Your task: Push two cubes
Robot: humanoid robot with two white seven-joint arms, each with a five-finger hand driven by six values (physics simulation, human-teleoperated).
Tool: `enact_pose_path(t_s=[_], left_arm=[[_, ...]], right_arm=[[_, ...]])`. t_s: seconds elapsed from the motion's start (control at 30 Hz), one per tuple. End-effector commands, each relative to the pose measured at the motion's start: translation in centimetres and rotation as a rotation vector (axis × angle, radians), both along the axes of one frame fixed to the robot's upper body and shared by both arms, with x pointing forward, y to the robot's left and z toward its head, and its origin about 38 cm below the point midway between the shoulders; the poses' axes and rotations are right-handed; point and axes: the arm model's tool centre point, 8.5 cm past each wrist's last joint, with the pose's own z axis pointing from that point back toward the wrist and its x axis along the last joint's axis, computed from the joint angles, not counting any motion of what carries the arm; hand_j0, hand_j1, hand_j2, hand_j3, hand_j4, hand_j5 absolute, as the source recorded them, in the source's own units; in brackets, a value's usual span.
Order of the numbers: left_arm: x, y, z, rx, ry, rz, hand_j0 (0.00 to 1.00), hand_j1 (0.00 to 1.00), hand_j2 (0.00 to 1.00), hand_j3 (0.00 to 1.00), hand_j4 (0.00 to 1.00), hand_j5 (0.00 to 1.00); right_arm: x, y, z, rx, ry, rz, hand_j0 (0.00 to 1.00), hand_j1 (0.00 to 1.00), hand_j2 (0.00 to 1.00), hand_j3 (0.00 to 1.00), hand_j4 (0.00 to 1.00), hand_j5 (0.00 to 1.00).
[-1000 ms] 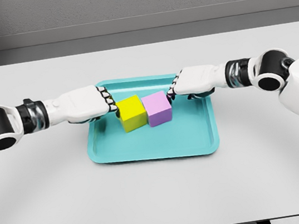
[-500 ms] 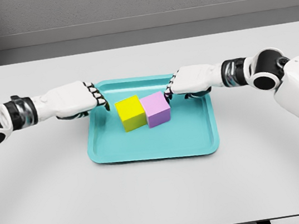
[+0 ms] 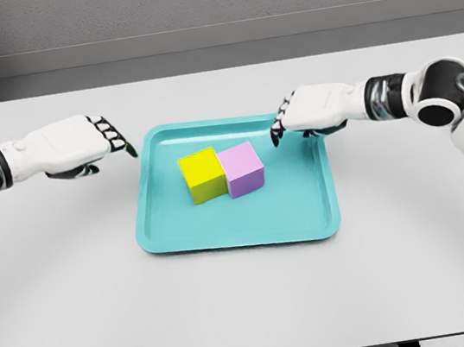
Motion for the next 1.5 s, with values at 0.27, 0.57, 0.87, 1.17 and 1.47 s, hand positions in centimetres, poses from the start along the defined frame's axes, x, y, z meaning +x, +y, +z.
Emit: enact_pose_path(t_s=[0.27,0.57,0.87,1.17,1.47], left_arm=[[0.0,0.0,-0.5,-0.007,0.015,0.005,0.73,0.73,0.73,0.73,0.73,0.73],[0.1,0.8,0.0,-0.013,0.009,0.022,0.78,0.78,0.78,0.78,0.78,0.78],[0.4,3.4,0.4,-0.034,0.034,0.083,1.0,1.0,1.0,1.0,1.0,1.0],[0.7,6.9,0.2,-0.067,0.079,0.175,1.0,1.0,1.0,1.0,1.0,1.0],[0.8,7.6,0.1,-0.069,0.082,0.197,1.0,1.0,1.0,1.0,1.0,1.0]], right_arm=[[-7.1,-1.4,4.7,-0.008,-0.12,0.149,0.64,0.64,0.64,0.64,0.64,0.64],[-9.1,-1.1,2.8,0.054,-0.018,0.183,0.63,0.63,0.63,0.63,0.63,0.63],[-10.3,1.6,0.2,0.093,0.046,0.235,0.63,0.63,0.63,0.63,0.63,0.63],[-9.9,3.5,-1.1,0.112,0.072,0.249,0.63,0.63,0.63,0.63,0.63,0.63],[-8.7,4.4,-2.6,0.125,0.098,0.221,0.63,0.63,0.63,0.63,0.63,0.63]])
